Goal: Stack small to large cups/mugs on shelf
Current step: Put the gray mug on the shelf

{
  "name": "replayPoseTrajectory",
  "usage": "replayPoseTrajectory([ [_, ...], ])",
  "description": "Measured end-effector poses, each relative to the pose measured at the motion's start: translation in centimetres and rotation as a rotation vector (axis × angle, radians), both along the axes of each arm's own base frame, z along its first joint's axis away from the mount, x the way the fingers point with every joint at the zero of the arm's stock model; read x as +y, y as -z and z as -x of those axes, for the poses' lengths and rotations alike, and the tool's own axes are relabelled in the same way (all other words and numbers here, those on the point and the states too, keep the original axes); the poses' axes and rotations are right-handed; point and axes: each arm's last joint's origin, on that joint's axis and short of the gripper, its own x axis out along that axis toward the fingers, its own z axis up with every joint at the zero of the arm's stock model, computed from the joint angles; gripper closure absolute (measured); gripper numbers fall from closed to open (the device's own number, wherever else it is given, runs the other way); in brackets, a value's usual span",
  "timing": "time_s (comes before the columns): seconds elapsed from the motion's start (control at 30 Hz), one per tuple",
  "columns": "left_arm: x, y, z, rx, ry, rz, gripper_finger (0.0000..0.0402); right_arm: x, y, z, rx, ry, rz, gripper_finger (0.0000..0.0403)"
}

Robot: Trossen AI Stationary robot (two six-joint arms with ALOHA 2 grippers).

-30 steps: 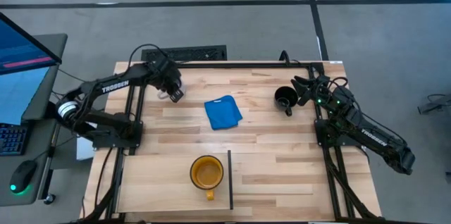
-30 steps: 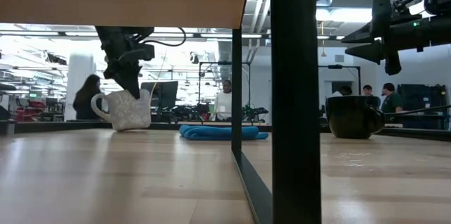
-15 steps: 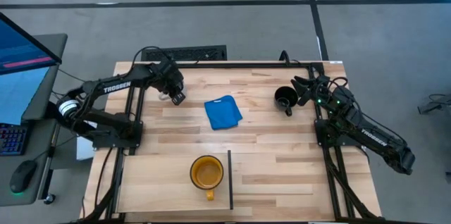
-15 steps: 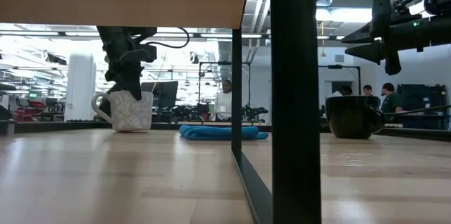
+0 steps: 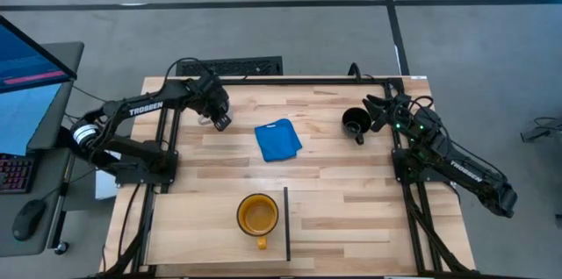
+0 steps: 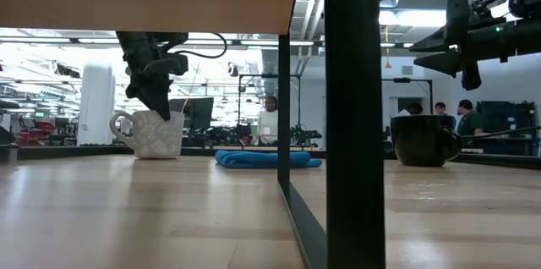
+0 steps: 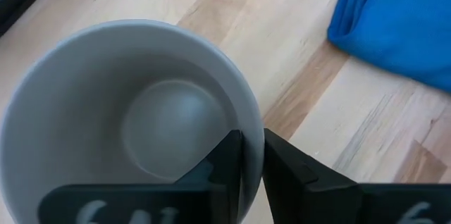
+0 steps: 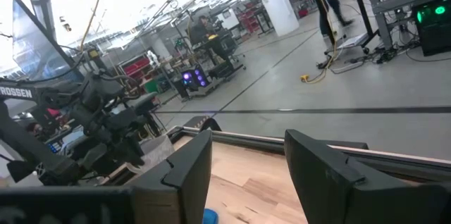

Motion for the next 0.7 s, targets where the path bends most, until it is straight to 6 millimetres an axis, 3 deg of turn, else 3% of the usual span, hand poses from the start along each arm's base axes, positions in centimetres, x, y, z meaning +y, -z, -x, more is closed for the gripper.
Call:
replayPoseTrajectory([
  [0.37,0.0,0.0,0.0,-0.004,0.02,-0.002,0.0292,0.0,0.0,0.0,0.0,0.0,0.0,0.02],
  [0.7,-0.3,-1.8,0.3,-0.083,0.03,-0.089,0.0281,0.0,0.0,0.0,0.0,0.0,0.0,0.02],
])
